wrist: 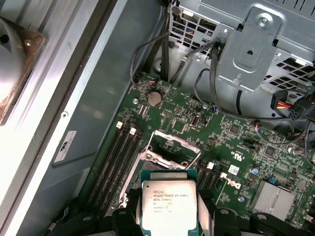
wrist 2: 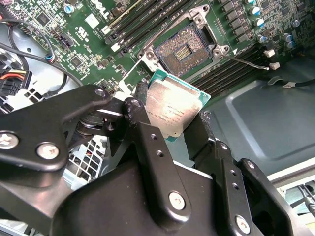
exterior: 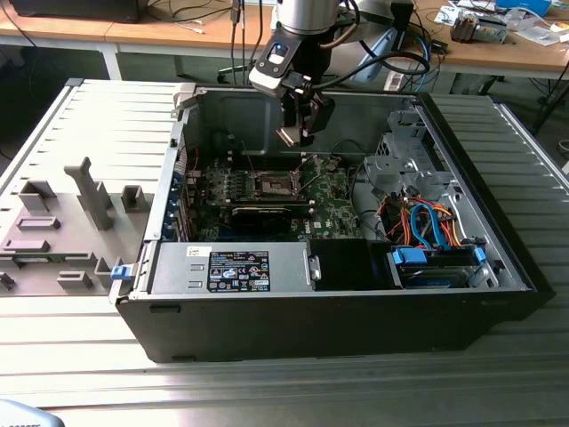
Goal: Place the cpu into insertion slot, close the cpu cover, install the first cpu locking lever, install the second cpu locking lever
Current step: 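Place the cpu into insertion slot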
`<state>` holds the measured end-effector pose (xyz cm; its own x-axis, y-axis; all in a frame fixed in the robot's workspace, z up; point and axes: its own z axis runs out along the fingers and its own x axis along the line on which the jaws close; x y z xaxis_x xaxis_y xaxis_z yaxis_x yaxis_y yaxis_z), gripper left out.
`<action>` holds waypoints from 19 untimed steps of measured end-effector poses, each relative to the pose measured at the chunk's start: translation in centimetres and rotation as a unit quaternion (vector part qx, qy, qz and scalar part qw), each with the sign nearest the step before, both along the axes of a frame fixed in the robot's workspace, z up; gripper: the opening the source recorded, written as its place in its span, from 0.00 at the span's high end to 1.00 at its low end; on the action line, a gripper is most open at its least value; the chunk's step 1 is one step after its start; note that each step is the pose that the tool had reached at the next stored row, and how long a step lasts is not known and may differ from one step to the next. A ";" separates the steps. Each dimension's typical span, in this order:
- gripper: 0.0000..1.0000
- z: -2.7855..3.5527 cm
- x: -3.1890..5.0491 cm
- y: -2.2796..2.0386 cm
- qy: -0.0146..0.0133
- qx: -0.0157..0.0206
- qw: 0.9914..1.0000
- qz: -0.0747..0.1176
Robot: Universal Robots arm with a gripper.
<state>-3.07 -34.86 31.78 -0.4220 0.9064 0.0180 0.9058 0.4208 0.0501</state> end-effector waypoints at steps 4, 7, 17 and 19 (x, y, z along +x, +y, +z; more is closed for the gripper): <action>0.45 0.00 0.00 0.00 0.000 0.000 1.000 -0.005; 0.45 0.00 0.00 0.00 0.000 0.000 1.000 -0.007; 0.45 0.00 0.00 0.00 0.000 0.000 1.000 -0.012; 0.45 0.00 0.00 0.00 0.000 0.000 1.000 -0.014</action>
<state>-3.07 -34.86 31.79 -0.3968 0.9177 0.0178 0.9171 0.3956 0.0500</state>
